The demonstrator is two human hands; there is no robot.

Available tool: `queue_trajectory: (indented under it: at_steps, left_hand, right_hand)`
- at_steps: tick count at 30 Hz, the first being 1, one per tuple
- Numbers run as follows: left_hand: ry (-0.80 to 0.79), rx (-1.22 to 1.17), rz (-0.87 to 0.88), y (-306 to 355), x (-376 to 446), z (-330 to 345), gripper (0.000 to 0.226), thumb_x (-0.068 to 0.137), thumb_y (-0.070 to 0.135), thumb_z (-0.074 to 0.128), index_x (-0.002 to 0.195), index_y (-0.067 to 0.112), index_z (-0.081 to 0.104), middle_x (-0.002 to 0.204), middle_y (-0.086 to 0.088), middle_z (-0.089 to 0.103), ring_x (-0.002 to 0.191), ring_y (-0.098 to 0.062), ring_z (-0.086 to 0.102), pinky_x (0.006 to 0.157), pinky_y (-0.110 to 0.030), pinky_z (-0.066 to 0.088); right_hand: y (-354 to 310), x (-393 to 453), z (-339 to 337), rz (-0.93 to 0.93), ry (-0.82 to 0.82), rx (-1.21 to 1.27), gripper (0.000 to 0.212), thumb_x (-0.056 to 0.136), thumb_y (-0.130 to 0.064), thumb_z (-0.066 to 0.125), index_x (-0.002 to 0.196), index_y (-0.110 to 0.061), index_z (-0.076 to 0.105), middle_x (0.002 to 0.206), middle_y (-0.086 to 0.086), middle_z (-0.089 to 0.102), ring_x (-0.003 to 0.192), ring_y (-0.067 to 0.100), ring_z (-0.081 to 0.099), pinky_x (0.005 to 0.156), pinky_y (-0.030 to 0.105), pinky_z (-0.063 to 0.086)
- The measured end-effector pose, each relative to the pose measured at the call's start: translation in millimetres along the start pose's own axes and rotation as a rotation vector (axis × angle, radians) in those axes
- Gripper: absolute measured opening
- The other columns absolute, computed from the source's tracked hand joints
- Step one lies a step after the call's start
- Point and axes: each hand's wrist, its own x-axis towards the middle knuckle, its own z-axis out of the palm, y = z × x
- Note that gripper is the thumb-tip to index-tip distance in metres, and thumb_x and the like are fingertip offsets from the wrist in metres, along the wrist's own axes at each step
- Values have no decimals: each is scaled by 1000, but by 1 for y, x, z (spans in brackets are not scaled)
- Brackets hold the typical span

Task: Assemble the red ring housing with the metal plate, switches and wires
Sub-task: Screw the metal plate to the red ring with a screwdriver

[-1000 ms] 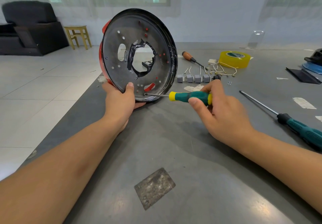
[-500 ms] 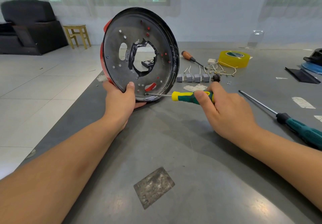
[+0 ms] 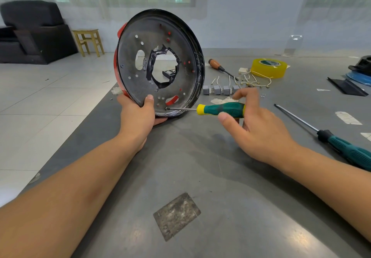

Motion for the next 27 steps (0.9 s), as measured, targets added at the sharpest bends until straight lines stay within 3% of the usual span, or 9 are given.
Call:
queue_trajectory:
  at_steps: [2,4,6,10,13,16,19,23,27]
  left_hand:
    - [-1,-3,-2,0,0,0,29,107,17,59,125,20,36,121,9,52,99,-13,69,66,-36,66]
    - [0,-3,0,0,0,0,30,107,17,58,125,21,36,120,11,52,98,-12,69,65,-35,66]
    - [-1,-4,4,0,0,1,30,107,17,58,125,21,36,120,11,52,97,-12,69,66,-36,66]
    - [-1,-8,1,-1,1,0,30,107,17,59,126,23,36,121,12,53,101,-13,69,67,-38,66]
    - [8,-5,-7,0,1,0,32,106,17,59,128,22,36,123,10,53,101,-14,69,66,-37,66]
    - [7,-7,-11,0,0,1,32,107,16,58,128,23,35,125,8,53,103,-15,68,65,-36,66]
    - [6,-13,-11,2,-1,1,32,107,15,58,128,22,35,123,10,52,102,-13,68,65,-36,66]
    - [3,-2,-3,3,-3,1,30,107,16,58,127,20,36,120,12,51,100,-12,67,66,-36,66]
    - [0,8,-3,3,-2,1,31,107,16,58,128,20,35,118,15,52,96,-9,67,69,-38,66]
  right_hand:
    - [-1,-1,0,-64,-15,60,44,94,-57,46,123,-34,22,73,-9,55,50,9,50,47,25,31]
    - [-4,-2,1,-110,-31,63,36,99,-51,47,120,-35,23,74,-6,59,49,12,53,45,24,32]
    - [-5,-3,0,-98,0,6,37,99,-64,33,114,-30,31,61,-8,53,46,13,51,44,26,31]
    - [-1,-1,1,17,5,-116,65,87,-80,12,107,-26,42,58,-5,50,51,17,51,46,31,31]
    - [0,-1,1,-22,-15,23,43,96,-69,31,119,-33,28,65,-7,54,51,14,53,47,29,35]
    - [-2,-3,0,-89,-69,101,38,96,-49,49,120,-35,23,92,-1,65,53,14,53,51,34,44]
    - [-5,-6,2,-82,-5,53,37,99,-65,30,115,-32,31,65,-8,55,53,12,53,48,30,34]
    - [-6,-8,8,58,58,-60,55,90,-77,14,106,-29,35,62,-9,51,54,18,53,47,32,34]
    - [-5,-7,7,30,-15,71,36,98,-60,37,121,-35,23,78,-6,60,58,16,56,51,33,41]
